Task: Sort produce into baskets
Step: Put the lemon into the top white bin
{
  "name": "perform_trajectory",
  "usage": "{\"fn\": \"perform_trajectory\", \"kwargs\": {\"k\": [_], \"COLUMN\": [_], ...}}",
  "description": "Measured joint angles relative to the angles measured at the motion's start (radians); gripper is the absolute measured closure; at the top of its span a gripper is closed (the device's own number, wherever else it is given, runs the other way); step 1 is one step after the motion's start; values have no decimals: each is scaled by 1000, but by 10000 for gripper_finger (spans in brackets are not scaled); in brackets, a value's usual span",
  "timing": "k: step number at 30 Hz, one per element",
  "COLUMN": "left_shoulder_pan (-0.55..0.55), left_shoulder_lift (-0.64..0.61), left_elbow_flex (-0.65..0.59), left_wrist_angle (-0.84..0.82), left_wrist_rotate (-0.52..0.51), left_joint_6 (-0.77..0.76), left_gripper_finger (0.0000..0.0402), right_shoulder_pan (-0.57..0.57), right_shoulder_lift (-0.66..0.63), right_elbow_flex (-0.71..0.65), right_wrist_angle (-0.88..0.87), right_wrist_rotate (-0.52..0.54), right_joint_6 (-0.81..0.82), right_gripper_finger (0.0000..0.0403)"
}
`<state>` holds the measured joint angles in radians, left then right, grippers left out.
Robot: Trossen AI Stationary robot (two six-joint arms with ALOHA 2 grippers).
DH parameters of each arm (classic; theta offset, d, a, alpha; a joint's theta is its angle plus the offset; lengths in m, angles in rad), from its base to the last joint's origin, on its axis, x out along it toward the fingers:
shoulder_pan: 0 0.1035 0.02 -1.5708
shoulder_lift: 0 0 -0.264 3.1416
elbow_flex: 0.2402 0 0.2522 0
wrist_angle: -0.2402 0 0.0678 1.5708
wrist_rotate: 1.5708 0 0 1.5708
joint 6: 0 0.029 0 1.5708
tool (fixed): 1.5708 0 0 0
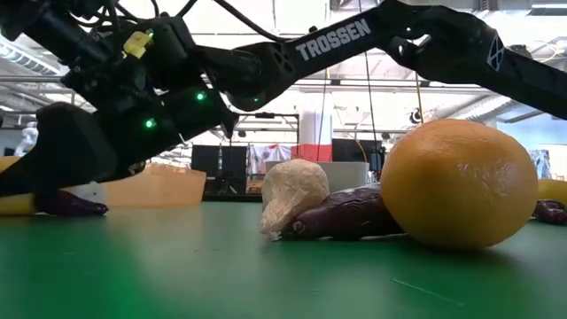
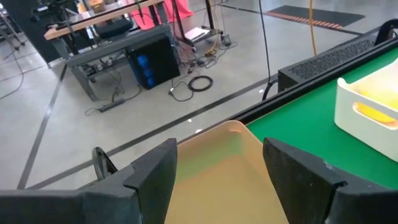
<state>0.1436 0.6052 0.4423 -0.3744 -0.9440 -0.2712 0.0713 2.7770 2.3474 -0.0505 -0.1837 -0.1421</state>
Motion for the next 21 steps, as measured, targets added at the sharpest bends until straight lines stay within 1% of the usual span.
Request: {"fn": "perform_trajectory", "kwargs": {"k": [6,16,21], "left_shoulder_pan": [0,0,0], "left_shoulder_lift": [0,0,0], "left_elbow_flex": [0,0,0], "left_wrist_angle": [-1,-1,-1], "left_wrist_rotate": [0,1,1], "left_joint_6": [17,17,17], "left_gripper_finger": [155,155,155], "right_shoulder_pan": [0,-4,-6], "right_shoulder_lift": [0,-2,-32], "right_elbow_flex": [0,0,-1], "right_wrist_angle": [14,22,-6], "right_wrist_rotate": [1,5,5], "right_joint_6": [0,40,52], "right_gripper_finger": [44,115,124]}}
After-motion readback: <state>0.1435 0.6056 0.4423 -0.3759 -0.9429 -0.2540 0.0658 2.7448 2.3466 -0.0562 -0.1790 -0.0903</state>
